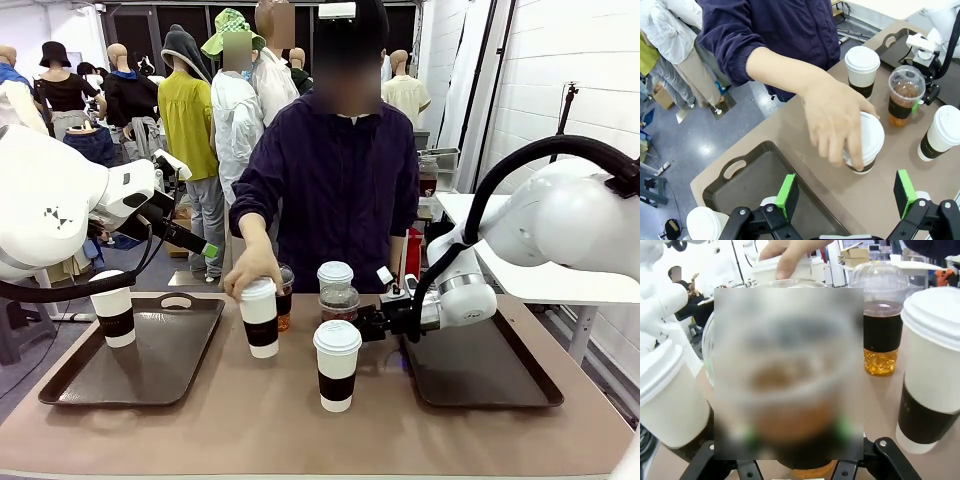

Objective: Distribute the coffee onto the tray.
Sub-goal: Pick up one iced Americano and place it on the right Handle tray, then pick up another iced Americano from the middle of the table and place it on the right Handle tray.

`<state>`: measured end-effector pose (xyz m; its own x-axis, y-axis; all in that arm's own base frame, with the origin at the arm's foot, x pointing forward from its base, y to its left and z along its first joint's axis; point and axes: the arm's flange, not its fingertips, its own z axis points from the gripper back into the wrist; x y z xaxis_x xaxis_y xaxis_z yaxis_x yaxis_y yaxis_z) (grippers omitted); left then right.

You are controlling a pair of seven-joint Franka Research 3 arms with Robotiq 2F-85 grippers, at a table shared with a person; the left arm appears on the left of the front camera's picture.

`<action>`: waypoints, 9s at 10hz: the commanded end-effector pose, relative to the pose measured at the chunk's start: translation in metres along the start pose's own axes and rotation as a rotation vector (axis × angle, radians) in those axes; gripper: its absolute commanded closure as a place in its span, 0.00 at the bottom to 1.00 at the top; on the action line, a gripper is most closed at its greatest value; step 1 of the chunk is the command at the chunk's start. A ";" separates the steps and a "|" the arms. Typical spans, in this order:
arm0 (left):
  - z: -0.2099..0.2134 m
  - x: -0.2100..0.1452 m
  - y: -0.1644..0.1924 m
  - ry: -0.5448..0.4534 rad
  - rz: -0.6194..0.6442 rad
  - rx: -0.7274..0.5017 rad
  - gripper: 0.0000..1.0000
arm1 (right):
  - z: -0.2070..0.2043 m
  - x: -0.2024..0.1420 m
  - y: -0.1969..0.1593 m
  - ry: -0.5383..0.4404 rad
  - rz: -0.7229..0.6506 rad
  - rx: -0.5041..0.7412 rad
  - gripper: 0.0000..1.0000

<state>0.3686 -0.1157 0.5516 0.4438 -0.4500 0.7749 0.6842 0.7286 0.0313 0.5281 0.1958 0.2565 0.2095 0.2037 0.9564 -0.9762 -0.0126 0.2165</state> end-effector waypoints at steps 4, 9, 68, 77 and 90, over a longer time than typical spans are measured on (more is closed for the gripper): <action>0.000 0.000 0.001 -0.001 0.002 -0.001 0.00 | 0.068 0.039 0.045 -0.019 0.003 0.002 0.35; 0.000 0.000 0.001 -0.001 0.002 -0.001 0.00 | 0.146 0.041 0.084 0.041 0.051 -0.033 0.35; 0.000 0.000 0.001 -0.001 0.002 -0.001 0.00 | 0.268 0.003 -0.056 0.073 0.123 -0.152 0.00; 0.000 0.000 0.001 -0.001 0.002 -0.001 0.00 | 0.264 0.001 -0.048 0.081 0.149 -0.160 0.00; 0.000 0.000 0.001 -0.001 0.002 -0.001 0.00 | 0.208 0.006 -0.122 -0.039 0.213 -0.072 0.00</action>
<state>0.3684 -0.1158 0.5519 0.4431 -0.4505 0.7751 0.6842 0.7286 0.0323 0.6484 -0.0093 0.2747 -0.0017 0.1881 0.9821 -0.9989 0.0463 -0.0106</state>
